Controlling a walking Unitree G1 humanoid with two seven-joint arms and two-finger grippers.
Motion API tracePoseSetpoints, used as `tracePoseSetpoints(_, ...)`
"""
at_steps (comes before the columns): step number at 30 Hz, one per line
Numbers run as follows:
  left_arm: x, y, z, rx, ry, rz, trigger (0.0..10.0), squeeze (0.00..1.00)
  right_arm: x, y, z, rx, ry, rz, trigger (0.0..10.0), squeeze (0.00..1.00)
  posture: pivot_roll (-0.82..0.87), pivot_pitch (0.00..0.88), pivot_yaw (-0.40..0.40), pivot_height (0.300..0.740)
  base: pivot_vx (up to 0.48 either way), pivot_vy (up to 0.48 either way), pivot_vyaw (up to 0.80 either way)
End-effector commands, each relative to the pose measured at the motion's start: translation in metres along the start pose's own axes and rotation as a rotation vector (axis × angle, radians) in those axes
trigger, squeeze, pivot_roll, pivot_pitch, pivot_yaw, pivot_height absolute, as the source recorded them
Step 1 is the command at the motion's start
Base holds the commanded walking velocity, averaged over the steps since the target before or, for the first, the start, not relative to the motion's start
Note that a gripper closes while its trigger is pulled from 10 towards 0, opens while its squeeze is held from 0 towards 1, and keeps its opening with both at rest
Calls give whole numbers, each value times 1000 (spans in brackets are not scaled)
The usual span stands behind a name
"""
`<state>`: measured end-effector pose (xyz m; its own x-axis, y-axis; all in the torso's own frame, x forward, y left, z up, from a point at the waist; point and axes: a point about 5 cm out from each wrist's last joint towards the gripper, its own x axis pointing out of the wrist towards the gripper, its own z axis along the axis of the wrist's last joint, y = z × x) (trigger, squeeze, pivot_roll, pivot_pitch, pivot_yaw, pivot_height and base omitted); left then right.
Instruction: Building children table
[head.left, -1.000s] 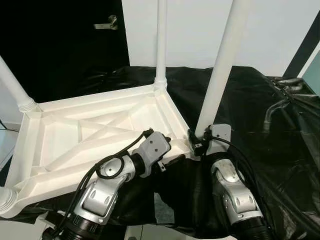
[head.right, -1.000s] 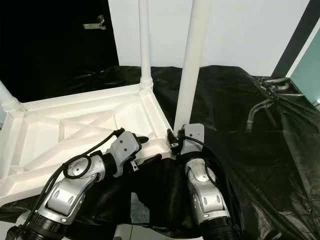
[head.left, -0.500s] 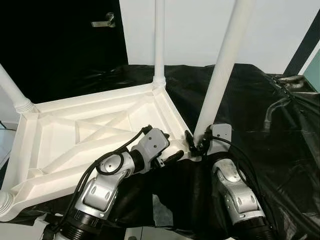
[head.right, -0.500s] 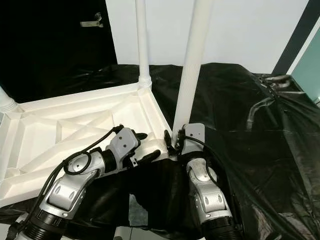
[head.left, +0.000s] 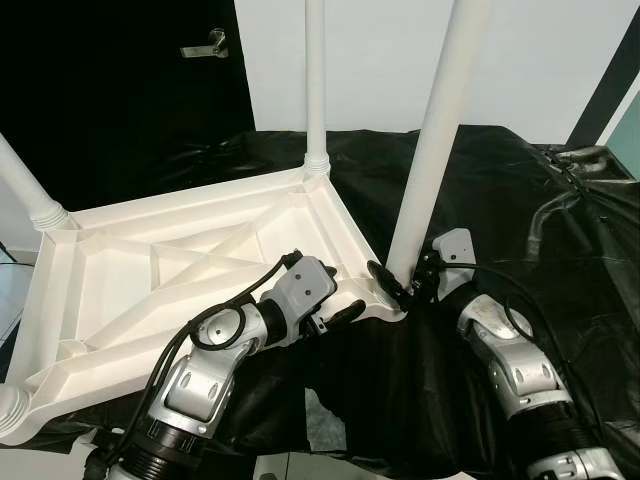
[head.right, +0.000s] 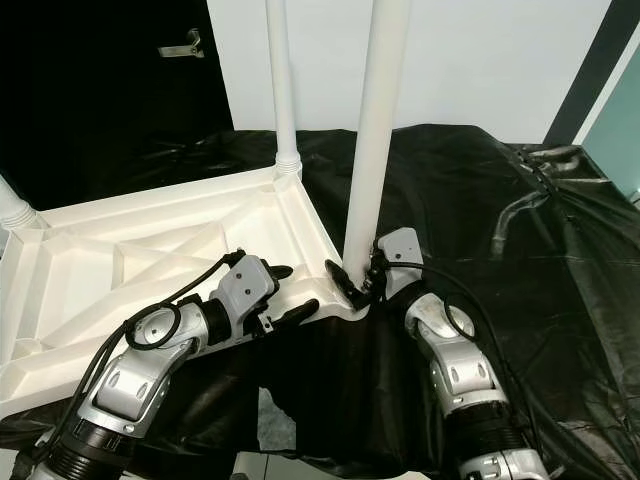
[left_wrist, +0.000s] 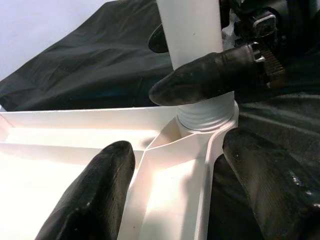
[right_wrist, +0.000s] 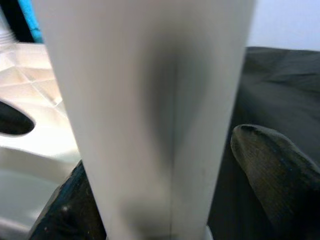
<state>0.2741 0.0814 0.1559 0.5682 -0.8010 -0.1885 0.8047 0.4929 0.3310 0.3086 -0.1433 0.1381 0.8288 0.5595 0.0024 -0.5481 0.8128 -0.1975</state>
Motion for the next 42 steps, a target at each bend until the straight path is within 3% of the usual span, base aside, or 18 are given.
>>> tracePoseSetpoints(1,1,1,0,8,-1,14,10000,0,1,-2,0,-3,2,47,10000,0,25,0,26,740,0,0,0)
tracePoseSetpoints(4,1,0,0,6,-2,9,10000,0,2,-2,-1,-10,8,124,9569,0,26,0,26,740,0,0,0)
tracePoseSetpoints(5,1,-1,-1,5,-1,6,10000,0,3,-2,-2,-21,9,158,3647,0,28,0,27,740,0,0,0)
tracePoseSetpoints(6,1,-1,-1,5,-1,6,10000,0,3,-2,-2,-21,9,158,3647,0,28,0,27,740,0,0,0)
tracePoseSetpoints(7,1,-2,-1,4,0,3,10000,0,3,-2,-3,-28,15,187,0,0,30,0,27,740,0,0,0)
tracePoseSetpoints(17,0,-6,-2,-4,6,2,10000,0,-2,-4,-9,-24,26,219,0,0,39,0,10,740,0,0,0)
tracePoseSetpoints(19,-1,-9,-2,-10,6,3,10000,0,-4,-4,-11,-10,37,174,8588,0,40,0,5,740,0,0,0)
tracePoseSetpoints(20,-1,-9,-2,-10,6,3,10000,0,-4,-4,-11,-10,37,174,8588,0,40,0,5,740,0,0,0)
tracePoseSetpoints(21,-1,-10,-3,-13,8,3,10000,0,-5,-4,-13,-8,46,147,10000,0,39,0,5,740,0,0,0)
tracePoseSetpoints(26,-2,-12,-3,-21,9,1,10000,0,-5,-6,-16,-48,80,69,10000,0,31,0,4,740,0,0,0)
tracePoseSetpoints(28,-2,-13,-4,-23,11,-1,10000,0,-5,-3,-16,-32,85,17,10000,0,27,0,2,740,0,0,0)
tracePoseSetpoints(31,-2,-14,-5,-27,16,-5,10000,0,-6,11,-21,64,104,-142,10000,0,21,0,5,740,0,0,0)
tracePoseSetpoints(34,-2,-14,-5,-27,16,-5,10000,0,-6,11,-21,64,104,-142,10000,0,21,0,5,740,0,0,0)
tracePoseSetpoints(38,-2,-14,-4,-26,14,-16,10000,0,-7,24,-26,121,115,-413,10000,0,15,0,13,740,0,0,0)
tracePoseSetpoints(42,-3,-17,-4,-26,15,-29,10000,0,-7,33,-23,146,113,-538,10000,0,13,0,22,740,0,0,0)
